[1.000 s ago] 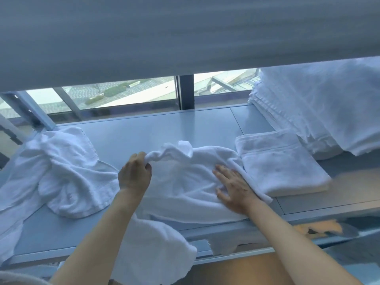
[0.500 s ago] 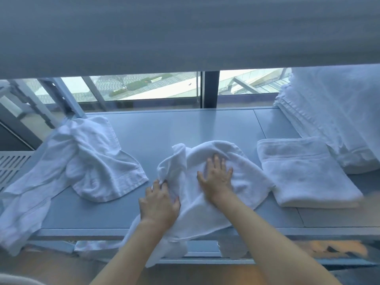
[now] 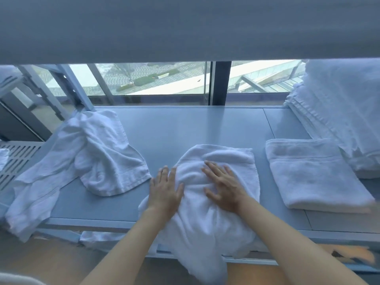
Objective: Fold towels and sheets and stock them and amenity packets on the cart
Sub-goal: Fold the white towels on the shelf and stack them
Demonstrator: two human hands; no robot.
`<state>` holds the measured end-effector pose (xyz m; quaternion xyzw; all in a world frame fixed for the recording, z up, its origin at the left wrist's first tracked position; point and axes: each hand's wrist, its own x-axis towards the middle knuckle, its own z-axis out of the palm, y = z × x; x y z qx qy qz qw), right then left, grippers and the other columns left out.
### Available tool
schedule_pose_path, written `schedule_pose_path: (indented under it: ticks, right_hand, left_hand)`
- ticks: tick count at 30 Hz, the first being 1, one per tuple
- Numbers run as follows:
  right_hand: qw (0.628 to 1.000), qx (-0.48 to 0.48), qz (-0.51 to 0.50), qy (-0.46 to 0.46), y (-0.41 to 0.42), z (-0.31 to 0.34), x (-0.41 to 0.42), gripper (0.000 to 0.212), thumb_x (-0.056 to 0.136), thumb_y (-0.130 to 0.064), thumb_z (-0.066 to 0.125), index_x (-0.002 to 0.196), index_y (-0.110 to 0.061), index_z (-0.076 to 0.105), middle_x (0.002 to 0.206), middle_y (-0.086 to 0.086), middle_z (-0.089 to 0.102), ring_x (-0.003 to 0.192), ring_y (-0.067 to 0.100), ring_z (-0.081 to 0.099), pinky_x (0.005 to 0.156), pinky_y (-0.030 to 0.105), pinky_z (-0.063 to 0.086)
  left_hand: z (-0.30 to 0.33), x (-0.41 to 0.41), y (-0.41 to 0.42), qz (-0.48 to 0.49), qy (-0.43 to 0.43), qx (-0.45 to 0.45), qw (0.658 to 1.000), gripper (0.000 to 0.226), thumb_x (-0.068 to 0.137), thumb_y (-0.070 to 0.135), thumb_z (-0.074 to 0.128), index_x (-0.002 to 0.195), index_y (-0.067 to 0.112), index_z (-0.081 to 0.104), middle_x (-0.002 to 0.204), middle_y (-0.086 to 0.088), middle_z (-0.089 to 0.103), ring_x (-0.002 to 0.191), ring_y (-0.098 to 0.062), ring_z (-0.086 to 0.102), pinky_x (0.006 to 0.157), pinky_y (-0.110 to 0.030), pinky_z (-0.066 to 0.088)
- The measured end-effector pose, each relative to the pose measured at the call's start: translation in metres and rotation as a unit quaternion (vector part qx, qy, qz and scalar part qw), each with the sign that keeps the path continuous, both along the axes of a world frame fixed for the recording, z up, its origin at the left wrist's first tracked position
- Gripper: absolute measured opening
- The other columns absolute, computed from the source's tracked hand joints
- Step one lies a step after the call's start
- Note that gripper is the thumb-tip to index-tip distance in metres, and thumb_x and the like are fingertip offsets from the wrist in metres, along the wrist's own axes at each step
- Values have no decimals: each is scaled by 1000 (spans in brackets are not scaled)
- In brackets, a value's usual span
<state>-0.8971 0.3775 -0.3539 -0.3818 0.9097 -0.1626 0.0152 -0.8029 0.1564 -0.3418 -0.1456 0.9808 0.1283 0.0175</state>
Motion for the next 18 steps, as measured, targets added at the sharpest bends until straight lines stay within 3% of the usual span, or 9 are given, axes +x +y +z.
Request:
schedule_pose_path:
  ticks: [2, 5, 8, 12, 15, 18]
  right_hand:
    - [999, -24, -47, -1, 10, -1, 4, 69, 100, -49, 49, 161, -23, 31, 171, -1, 20, 158, 17, 16, 128, 42, 9]
    - [996, -29, -86, 1, 24, -2, 12, 59, 103, -42, 49, 157, -19, 41, 168, 1, 30, 156, 17, 23, 128, 39, 10]
    - [994, -16, -105, 7, 30, -3, 14, 59, 102, -40, 49, 158, -20, 40, 168, -1, 29, 156, 14, 21, 127, 38, 8]
    - [995, -12, -97, 2, 29, -3, 15, 61, 102, -40, 49, 159, -20, 38, 168, 0, 29, 156, 15, 21, 128, 38, 8]
    - [993, -41, -112, 15, 29, -3, 16, 56, 102, -36, 48, 154, -16, 46, 166, 3, 33, 156, 19, 25, 127, 43, 12]
    - [987, -87, -120, 65, 32, -2, 19, 54, 98, -28, 40, 149, -12, 51, 164, 6, 38, 154, 24, 30, 125, 50, 19]
  left_hand:
    - [-11, 12, -5, 0, 60, 23, 998, 69, 103, 55, 40, 158, 15, 33, 163, -8, 36, 152, -27, 28, 123, -45, 23]
    - [-18, 30, -5, -19, 167, 42, 985, 59, 93, 56, 50, 135, 15, 59, 130, -2, 59, 121, -27, 54, 102, -42, 44]
    - [-17, 47, 3, -57, 188, 65, 978, 56, 82, 44, 65, 132, 19, 62, 109, 7, 60, 101, -22, 58, 87, -39, 48]
    - [-2, 45, 10, -43, 193, 126, 972, 59, 78, 12, 77, 135, 14, 64, 111, -1, 69, 98, -26, 68, 78, -37, 56]
    - [27, 24, 10, -95, 251, 83, 960, 56, 77, -8, 69, 131, 9, 67, 93, -7, 62, 80, -35, 65, 62, -38, 51]
    - [64, 2, 11, -183, 377, -26, 908, 54, 81, -14, 57, 126, 14, 69, 91, -3, 57, 77, -29, 55, 66, -40, 47]
